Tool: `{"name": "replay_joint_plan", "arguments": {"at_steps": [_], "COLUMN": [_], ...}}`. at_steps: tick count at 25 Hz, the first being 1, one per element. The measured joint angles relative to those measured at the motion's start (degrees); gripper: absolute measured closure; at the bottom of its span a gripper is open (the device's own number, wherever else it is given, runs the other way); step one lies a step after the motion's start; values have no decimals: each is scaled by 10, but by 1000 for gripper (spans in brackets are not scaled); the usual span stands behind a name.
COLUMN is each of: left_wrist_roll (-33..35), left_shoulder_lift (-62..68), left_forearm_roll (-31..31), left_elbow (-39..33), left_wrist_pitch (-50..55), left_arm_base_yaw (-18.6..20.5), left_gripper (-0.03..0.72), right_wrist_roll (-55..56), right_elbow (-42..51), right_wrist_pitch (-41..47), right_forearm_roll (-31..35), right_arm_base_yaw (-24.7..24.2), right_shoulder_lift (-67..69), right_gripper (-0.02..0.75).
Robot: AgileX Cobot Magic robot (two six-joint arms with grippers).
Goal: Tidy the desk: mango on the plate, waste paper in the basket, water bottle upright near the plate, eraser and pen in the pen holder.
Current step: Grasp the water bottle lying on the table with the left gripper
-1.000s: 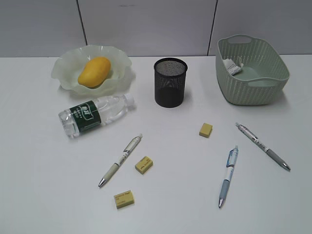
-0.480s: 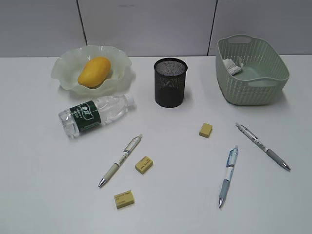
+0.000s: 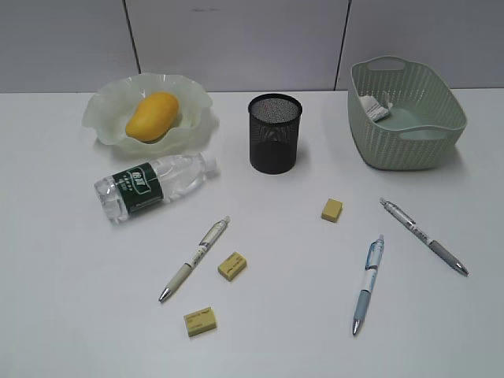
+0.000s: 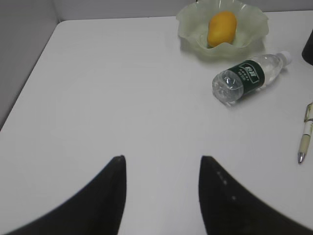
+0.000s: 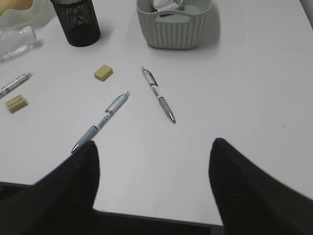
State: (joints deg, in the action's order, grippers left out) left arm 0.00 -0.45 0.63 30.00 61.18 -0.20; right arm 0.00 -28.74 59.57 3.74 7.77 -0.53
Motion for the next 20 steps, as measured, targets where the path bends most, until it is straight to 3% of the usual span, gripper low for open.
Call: {"name": "replay_joint_plan", "arguments": {"at_steps": [10,20], "left_wrist_roll": [0,0], "left_shoulder_lift": [0,0], "left_forearm_roll": [0,-1], "left_elbow": [0,0], "left_wrist_pitch": [0,0], "left_arm_base_yaw": [0,0], "left_gripper": [316,316], "right_wrist_roll": [0,-5], "right_elbow": [0,0], "right_wrist_pitch": [0,0], "right_forearm_roll": [0,-7], "right_arm_base_yaw": [-55,-55], "right_shoulder_lift": [0,0], "right_gripper": [330,342]}}
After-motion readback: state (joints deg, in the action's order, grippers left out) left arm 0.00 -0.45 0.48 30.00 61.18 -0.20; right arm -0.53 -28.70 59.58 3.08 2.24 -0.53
